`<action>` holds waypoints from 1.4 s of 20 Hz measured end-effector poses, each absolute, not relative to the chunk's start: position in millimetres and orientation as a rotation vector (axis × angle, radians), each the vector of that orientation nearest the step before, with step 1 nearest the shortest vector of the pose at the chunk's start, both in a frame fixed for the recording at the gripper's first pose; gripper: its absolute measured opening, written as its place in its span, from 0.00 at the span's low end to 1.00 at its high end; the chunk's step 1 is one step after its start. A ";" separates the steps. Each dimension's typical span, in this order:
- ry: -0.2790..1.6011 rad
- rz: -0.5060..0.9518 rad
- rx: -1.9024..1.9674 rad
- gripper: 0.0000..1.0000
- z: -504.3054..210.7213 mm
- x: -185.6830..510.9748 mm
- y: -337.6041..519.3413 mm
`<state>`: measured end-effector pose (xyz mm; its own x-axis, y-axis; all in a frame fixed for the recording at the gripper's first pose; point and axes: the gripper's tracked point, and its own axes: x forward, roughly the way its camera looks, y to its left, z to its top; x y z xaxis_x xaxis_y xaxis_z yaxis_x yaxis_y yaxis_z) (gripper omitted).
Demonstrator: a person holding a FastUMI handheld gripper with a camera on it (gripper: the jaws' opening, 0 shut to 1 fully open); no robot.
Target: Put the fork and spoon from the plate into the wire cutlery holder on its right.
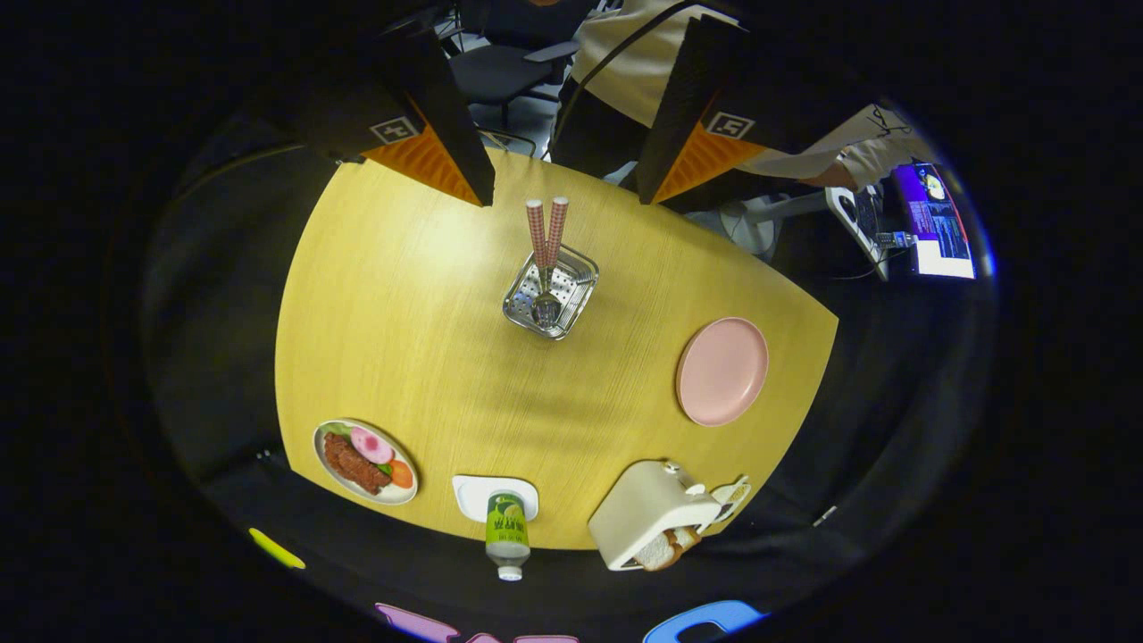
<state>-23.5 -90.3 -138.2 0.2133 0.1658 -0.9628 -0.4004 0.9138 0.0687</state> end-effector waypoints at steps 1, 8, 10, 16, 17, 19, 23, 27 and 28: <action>1.253 0.392 -0.209 1.00 -129.3 -27.1 -90.3; 0.887 0.336 0.020 0.99 -65.9 -30.4 -53.5; 0.774 0.333 0.071 0.99 -46.1 -26.3 -42.3; 0.379 0.273 0.084 0.99 35.5 -4.1 -28.6; 0.307 0.265 0.064 0.99 51.0 -2.5 -27.1; 0.154 0.253 0.026 0.99 87.1 -4.0 -22.9; -0.122 0.248 0.020 0.99 147.0 -21.8 -13.5; -0.244 0.254 0.029 0.98 148.1 -33.6 -2.5; -0.249 0.253 0.032 0.98 143.4 -35.9 -0.3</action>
